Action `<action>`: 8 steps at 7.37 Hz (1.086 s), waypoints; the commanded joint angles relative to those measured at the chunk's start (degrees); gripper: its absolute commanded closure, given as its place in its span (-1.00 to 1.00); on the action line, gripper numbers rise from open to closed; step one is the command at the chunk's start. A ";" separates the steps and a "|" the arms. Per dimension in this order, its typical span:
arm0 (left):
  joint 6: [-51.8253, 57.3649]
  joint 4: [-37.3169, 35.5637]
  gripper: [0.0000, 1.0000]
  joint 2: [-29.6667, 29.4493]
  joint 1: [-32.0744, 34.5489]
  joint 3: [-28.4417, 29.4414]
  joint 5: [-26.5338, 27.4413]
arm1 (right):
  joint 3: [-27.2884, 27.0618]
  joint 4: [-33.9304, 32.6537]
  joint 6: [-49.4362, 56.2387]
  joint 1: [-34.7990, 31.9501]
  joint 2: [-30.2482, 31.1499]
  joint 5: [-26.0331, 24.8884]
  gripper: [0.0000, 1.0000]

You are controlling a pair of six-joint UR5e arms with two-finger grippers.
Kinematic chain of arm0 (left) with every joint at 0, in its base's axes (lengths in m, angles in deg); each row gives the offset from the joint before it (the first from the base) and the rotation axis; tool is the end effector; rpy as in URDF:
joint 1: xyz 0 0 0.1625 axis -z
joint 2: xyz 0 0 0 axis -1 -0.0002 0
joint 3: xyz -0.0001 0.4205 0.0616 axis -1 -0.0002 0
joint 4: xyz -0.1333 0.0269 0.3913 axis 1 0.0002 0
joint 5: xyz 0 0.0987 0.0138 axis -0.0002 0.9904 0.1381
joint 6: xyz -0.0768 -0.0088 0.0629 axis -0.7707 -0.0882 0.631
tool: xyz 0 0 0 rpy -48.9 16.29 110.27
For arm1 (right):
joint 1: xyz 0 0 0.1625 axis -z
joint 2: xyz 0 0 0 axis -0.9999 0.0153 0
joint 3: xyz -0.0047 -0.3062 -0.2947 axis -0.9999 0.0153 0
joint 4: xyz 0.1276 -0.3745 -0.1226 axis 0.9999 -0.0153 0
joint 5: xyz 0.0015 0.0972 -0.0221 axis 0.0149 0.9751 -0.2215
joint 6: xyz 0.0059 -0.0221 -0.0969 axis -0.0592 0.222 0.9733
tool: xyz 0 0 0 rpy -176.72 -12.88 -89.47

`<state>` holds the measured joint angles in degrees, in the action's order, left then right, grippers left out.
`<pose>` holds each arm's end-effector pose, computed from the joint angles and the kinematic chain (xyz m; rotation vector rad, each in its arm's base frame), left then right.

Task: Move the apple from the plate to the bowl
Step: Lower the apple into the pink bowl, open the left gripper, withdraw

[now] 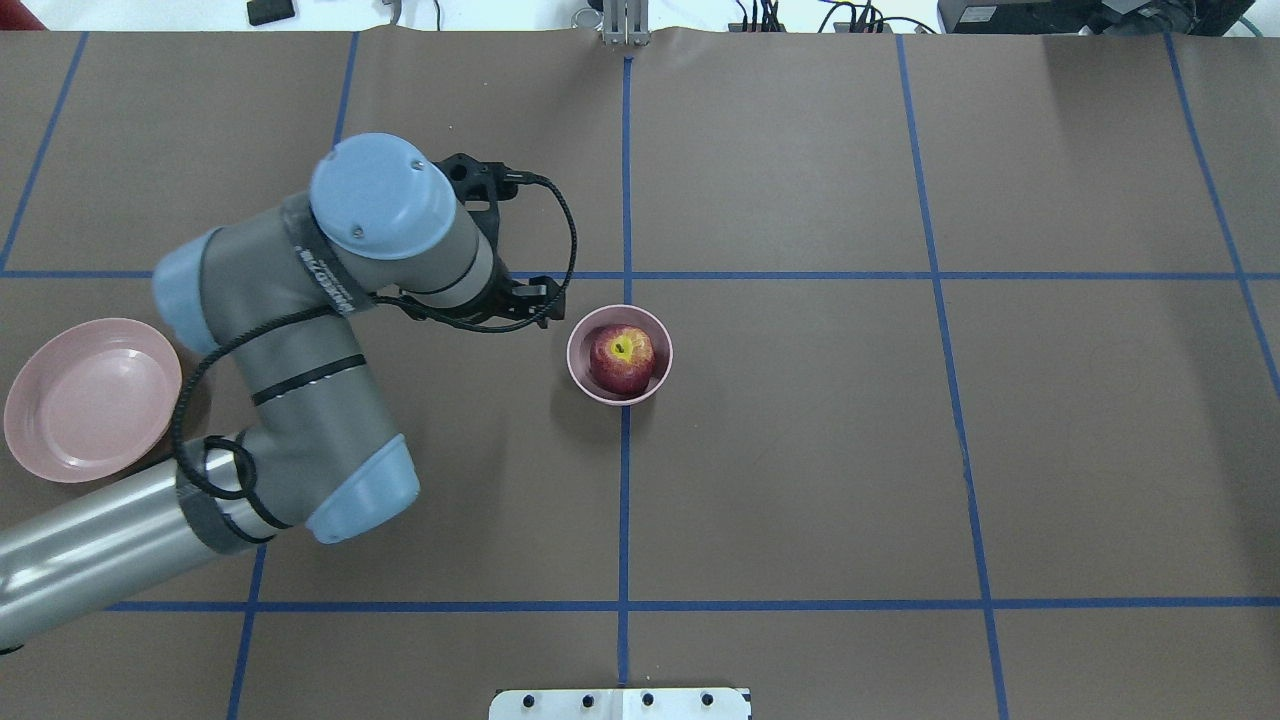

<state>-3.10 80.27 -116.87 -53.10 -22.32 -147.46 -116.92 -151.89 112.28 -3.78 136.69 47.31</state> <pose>0.4649 -0.4773 0.2220 0.1944 0.8489 -0.0104 0.0880 -0.4613 0.6771 0.1037 -0.7626 -0.3145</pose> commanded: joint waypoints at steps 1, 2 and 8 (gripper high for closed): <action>18.40 -1.26 -0.95 10.29 11.91 -3.48 -10.79 | -0.17 0.09 -4.47 0.00 -0.06 -0.13 -1.00; 29.02 -1.35 -0.95 15.47 18.85 -3.22 -15.38 | -0.09 0.00 -4.58 -0.35 -0.15 -0.39 -1.00; 72.37 -0.83 -0.96 39.31 51.76 2.74 -24.39 | -0.09 0.09 -9.06 -0.61 -0.68 -0.39 -1.00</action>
<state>65.41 78.97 -81.37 -6.97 -21.49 -170.21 -117.05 -151.81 103.33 -4.38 136.06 46.92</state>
